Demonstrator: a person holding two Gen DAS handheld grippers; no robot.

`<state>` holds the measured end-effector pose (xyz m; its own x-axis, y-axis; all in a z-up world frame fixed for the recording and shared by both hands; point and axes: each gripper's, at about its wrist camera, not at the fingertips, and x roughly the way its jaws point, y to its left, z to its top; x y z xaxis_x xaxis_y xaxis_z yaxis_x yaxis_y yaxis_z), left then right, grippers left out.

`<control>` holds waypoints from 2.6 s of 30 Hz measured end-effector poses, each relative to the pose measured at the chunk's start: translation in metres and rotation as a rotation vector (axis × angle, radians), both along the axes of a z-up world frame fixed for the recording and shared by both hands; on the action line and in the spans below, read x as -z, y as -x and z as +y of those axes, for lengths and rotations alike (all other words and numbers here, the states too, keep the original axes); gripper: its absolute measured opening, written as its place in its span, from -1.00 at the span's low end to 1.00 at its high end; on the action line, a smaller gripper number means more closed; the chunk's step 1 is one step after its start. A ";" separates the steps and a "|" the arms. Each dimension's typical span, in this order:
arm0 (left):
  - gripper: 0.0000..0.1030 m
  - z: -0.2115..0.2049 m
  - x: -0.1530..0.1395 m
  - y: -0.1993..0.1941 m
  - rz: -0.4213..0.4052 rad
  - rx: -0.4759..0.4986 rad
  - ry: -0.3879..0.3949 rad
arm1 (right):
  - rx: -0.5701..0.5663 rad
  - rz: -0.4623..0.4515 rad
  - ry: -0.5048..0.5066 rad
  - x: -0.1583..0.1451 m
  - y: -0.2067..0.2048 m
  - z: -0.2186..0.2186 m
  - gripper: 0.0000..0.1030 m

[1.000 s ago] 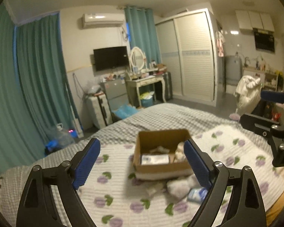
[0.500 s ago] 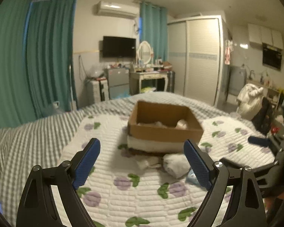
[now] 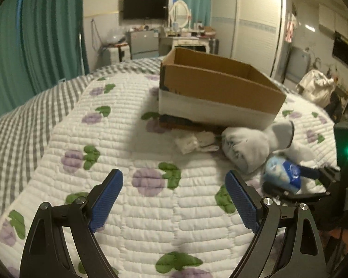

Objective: Organize soft objects
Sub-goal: 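Grasp the blue Vinda tissue pack with the right gripper, then grasp the white sock with the left gripper, then carry the tissue pack and the sock over the box with both grippers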

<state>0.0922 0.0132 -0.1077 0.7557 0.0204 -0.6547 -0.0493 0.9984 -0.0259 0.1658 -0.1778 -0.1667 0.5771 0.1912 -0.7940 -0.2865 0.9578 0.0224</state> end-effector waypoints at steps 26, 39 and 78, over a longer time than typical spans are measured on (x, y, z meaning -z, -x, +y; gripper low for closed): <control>0.74 -0.088 0.009 -0.057 0.103 0.174 0.032 | 0.148 -0.185 -0.060 -0.075 -0.002 -0.055 0.32; 0.18 -0.098 0.024 -0.079 0.103 0.200 -0.006 | 0.165 -0.165 -0.052 -0.061 -0.009 -0.060 0.32; -0.01 -0.023 -0.155 -0.103 -0.182 0.099 -0.094 | -0.129 -0.442 -0.102 -0.268 -0.057 0.023 0.32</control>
<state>0.1952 -0.0095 0.0474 0.8627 -0.0049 -0.5057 0.0456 0.9966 0.0682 0.2225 -0.1547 0.1009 0.8217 0.3478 -0.4514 -0.4066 0.9129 -0.0367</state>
